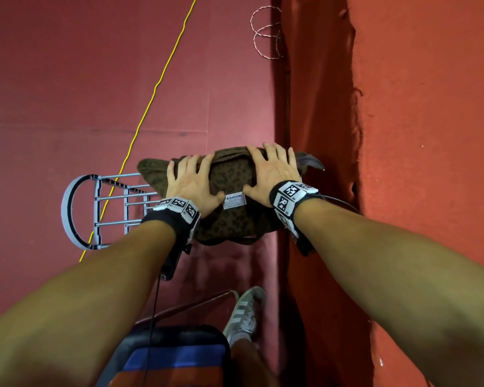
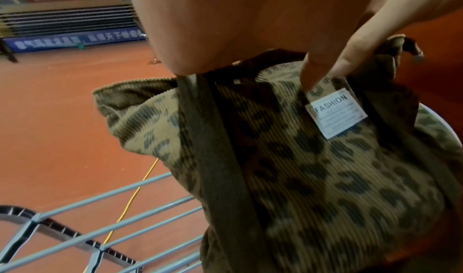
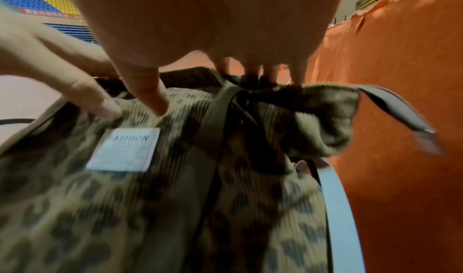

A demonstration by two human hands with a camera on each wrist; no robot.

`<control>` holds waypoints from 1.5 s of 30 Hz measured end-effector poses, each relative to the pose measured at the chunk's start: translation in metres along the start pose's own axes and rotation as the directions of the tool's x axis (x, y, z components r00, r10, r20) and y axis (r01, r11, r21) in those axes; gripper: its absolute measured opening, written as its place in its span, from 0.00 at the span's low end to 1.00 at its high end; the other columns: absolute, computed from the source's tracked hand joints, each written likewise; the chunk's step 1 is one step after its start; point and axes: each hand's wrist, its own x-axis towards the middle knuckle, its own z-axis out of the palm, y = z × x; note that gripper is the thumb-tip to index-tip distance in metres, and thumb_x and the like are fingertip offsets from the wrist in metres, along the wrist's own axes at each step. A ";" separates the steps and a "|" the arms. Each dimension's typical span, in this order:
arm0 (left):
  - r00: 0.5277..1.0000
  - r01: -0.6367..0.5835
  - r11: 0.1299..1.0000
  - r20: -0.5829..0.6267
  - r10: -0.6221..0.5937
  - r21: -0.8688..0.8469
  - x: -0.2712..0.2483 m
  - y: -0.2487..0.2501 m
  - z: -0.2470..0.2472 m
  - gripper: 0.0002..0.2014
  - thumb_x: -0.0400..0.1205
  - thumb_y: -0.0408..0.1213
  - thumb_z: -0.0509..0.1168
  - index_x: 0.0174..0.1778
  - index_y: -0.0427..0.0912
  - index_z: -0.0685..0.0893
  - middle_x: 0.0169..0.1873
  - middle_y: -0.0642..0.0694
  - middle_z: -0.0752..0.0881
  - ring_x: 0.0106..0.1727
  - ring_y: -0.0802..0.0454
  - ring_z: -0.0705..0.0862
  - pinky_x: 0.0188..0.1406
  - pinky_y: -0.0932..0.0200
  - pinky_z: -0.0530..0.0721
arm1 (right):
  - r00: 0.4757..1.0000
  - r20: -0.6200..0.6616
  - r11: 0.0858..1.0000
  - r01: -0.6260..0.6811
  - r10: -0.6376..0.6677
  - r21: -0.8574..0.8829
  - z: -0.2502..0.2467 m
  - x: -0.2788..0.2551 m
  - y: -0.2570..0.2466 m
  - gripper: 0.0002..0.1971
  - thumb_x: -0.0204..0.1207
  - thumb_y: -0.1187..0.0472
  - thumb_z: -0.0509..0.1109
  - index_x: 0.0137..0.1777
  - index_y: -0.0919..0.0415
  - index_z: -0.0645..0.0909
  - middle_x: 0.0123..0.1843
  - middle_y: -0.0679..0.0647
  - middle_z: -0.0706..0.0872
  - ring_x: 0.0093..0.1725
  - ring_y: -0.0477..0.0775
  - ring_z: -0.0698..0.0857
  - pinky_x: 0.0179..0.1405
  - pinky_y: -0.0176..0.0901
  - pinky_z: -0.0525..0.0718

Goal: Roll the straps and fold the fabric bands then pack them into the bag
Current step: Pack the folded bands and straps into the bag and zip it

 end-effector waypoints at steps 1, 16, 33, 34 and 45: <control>1.000 0.013 1.000 0.005 -0.012 -0.010 0.001 -0.001 0.003 0.50 0.71 0.64 0.68 0.87 0.54 0.53 0.83 0.43 0.64 0.85 0.42 0.57 0.85 0.34 0.47 | 1.000 0.009 1.000 -0.001 0.001 -0.001 0.002 0.001 0.000 0.54 0.67 0.33 0.74 0.88 0.47 0.49 0.87 0.59 0.58 0.86 0.63 0.55 0.86 0.67 0.48; 0.981 -0.162 0.984 -0.094 0.170 0.079 0.011 -0.016 0.006 0.12 0.76 0.40 0.72 0.55 0.45 0.92 0.36 0.37 0.89 0.47 0.35 0.84 0.62 0.47 0.74 | 0.991 0.074 0.993 0.111 -0.107 -0.042 0.020 0.010 -0.006 0.27 0.74 0.62 0.68 0.74 0.42 0.76 0.64 0.56 0.82 0.60 0.67 0.86 0.63 0.58 0.83; 0.998 -0.035 0.999 -0.047 0.034 -0.021 0.003 -0.010 0.049 0.19 0.88 0.42 0.57 0.74 0.52 0.79 0.64 0.45 0.87 0.69 0.39 0.78 0.79 0.40 0.59 | 0.997 0.076 0.999 -0.009 0.007 0.031 0.053 -0.001 0.000 0.38 0.79 0.52 0.65 0.87 0.41 0.54 0.85 0.56 0.63 0.83 0.67 0.59 0.83 0.59 0.61; 0.996 -0.041 0.999 -0.084 0.039 -0.013 0.006 -0.009 0.043 0.17 0.85 0.38 0.58 0.69 0.52 0.82 0.52 0.43 0.90 0.61 0.39 0.82 0.76 0.42 0.61 | 0.999 0.054 0.999 -0.004 0.001 0.049 0.052 0.000 0.002 0.35 0.81 0.53 0.64 0.87 0.42 0.56 0.84 0.54 0.66 0.83 0.66 0.61 0.82 0.59 0.62; 0.999 0.041 0.995 -0.012 -0.043 -0.090 0.020 0.002 0.044 0.21 0.88 0.45 0.56 0.77 0.47 0.75 0.76 0.43 0.78 0.78 0.38 0.70 0.81 0.38 0.59 | 0.992 0.114 0.994 -0.066 0.056 0.083 0.042 0.006 0.003 0.40 0.78 0.48 0.67 0.87 0.43 0.53 0.88 0.61 0.57 0.86 0.66 0.54 0.86 0.61 0.54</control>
